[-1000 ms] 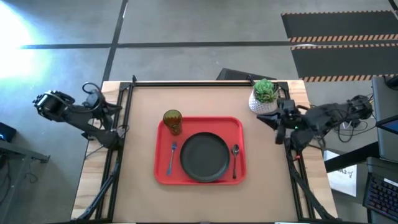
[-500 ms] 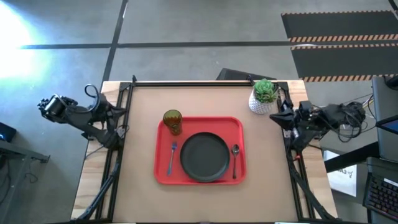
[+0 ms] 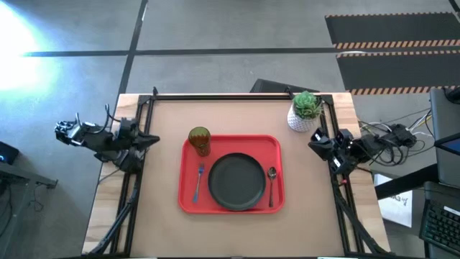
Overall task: Pick and place plate/cup/fork/spoon on tray
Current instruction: Return to Home Position
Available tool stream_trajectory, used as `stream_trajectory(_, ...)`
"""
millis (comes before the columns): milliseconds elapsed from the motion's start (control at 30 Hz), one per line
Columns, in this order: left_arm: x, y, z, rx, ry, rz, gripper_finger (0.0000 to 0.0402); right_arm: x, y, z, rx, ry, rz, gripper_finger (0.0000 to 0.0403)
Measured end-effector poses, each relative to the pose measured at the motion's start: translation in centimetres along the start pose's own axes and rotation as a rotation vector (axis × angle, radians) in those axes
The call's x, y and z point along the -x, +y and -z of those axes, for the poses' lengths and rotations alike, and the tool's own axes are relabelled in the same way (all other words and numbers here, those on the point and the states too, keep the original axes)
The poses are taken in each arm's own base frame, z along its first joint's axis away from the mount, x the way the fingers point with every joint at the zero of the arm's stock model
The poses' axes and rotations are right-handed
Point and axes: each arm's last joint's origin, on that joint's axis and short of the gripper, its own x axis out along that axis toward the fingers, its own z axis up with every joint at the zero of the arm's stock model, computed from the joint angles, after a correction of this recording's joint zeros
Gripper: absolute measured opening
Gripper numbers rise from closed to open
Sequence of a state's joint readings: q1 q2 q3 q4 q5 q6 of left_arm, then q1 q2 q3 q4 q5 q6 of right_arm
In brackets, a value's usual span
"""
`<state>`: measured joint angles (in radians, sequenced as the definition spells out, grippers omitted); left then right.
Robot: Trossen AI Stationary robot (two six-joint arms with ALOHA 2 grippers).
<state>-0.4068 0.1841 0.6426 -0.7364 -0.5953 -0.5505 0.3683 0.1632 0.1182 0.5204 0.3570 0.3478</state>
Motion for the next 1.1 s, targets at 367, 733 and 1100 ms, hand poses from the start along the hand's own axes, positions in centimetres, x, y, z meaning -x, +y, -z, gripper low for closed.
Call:
stream_trajectory(367, -3.4, 0.0, 5.0, 0.058, -0.112, 0.204, 0.0000, 0.9, -0.9, 1.7, -0.047, -0.044, -0.043, 0.0009)
stream_trajectory(733, -4.2, -0.8, 7.2, 0.177, -0.075, 0.572, 0.0000, 0.9, -0.9, 1.7, -0.084, -0.048, -0.037, 0.0009)
stream_trajectory(1100, -4.3, -1.1, 9.1, 0.254, 0.105, 0.717, 0.0000, 0.9, -1.0, 1.7, -0.069, -0.054, -0.014, 0.0009)
